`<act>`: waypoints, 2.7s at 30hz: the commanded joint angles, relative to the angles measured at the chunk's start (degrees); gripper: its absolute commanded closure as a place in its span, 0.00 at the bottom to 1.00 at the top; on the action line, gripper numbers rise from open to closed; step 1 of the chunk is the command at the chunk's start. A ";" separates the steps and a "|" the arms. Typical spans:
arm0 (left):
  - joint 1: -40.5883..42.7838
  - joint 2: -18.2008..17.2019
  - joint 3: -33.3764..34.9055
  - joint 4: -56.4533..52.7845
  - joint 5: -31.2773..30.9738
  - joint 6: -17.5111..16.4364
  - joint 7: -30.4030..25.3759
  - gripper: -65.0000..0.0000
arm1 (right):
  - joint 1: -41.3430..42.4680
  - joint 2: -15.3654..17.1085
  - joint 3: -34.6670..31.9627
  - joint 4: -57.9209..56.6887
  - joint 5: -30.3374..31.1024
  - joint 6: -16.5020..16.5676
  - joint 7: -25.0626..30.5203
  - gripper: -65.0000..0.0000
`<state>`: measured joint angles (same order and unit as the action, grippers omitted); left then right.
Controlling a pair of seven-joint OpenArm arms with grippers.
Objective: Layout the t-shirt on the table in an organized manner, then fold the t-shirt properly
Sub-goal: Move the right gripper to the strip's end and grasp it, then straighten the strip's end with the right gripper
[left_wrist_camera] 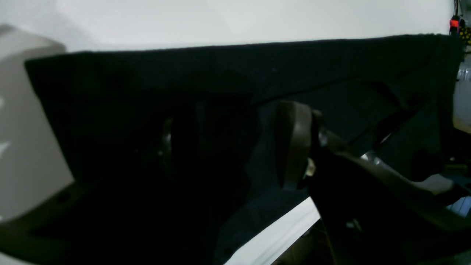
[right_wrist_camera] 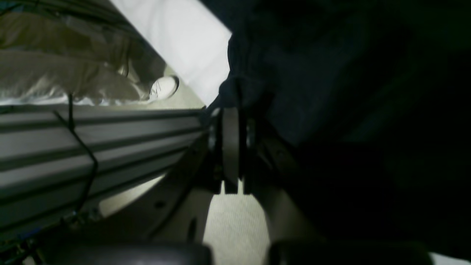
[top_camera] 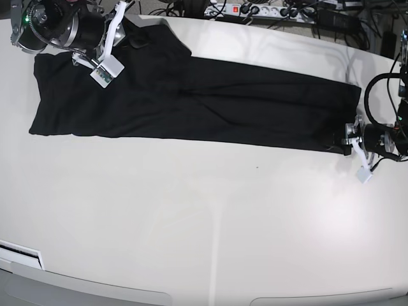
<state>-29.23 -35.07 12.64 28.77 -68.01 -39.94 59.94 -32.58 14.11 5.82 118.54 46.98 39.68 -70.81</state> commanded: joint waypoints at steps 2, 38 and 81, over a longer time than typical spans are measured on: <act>-0.98 -0.81 -0.24 0.35 0.35 -0.06 0.00 0.45 | 0.07 0.37 0.26 0.96 1.22 0.32 0.90 1.00; -1.25 -0.79 -0.35 0.35 0.35 -0.06 0.02 0.45 | 16.24 0.15 0.26 -17.11 -29.88 -27.28 25.83 1.00; -1.11 -0.76 -0.35 0.35 -0.04 -0.06 -1.73 0.45 | 16.31 -1.03 0.28 -10.27 -41.94 -46.18 22.69 1.00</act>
<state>-29.23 -35.07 12.62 28.77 -68.14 -39.94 58.63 -16.62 12.73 5.82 107.28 5.43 -6.48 -49.19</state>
